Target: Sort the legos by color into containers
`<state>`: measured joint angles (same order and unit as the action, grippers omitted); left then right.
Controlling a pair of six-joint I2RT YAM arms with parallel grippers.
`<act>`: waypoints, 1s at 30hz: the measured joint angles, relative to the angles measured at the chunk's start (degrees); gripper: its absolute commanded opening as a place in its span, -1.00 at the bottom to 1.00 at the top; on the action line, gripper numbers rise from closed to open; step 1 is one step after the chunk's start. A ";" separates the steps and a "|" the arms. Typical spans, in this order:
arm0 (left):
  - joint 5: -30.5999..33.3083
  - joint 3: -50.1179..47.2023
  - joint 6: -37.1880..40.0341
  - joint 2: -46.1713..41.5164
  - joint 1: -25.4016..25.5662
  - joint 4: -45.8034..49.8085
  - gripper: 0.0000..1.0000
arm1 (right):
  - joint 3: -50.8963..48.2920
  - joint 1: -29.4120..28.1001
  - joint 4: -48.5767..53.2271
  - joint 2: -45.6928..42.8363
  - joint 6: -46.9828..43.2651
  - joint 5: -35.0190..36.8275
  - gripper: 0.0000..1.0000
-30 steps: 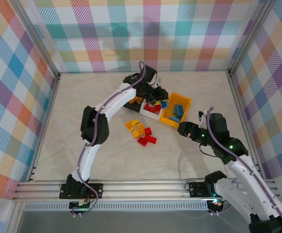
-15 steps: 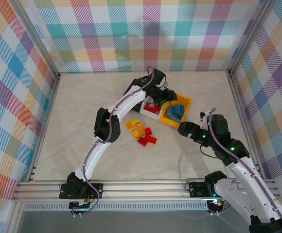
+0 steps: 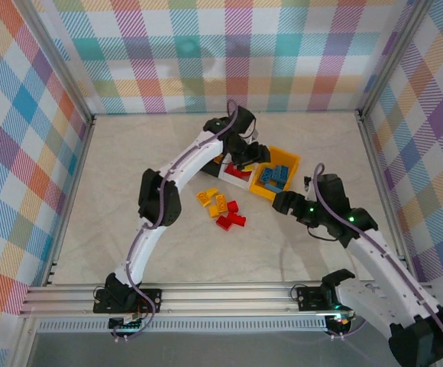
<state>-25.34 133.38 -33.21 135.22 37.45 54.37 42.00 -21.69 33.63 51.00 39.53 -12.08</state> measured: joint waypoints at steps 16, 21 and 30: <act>8.44 -62.77 -1.44 -45.03 -10.45 -9.66 0.26 | 12.57 -12.94 1.51 27.74 -41.75 -9.31 0.64; 8.94 -66.51 -1.73 -51.25 -12.98 -9.49 0.28 | 14.67 -18.21 2.64 34.42 -58.64 -5.03 0.62; 8.92 -66.51 -0.90 -53.55 -16.79 -9.27 0.30 | 19.54 -18.40 1.92 45.09 -71.54 2.93 0.55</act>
<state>-16.43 66.87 -34.11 81.67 20.67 45.10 61.54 -40.10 35.55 96.09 -32.01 -9.15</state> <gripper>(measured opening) 0.648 0.785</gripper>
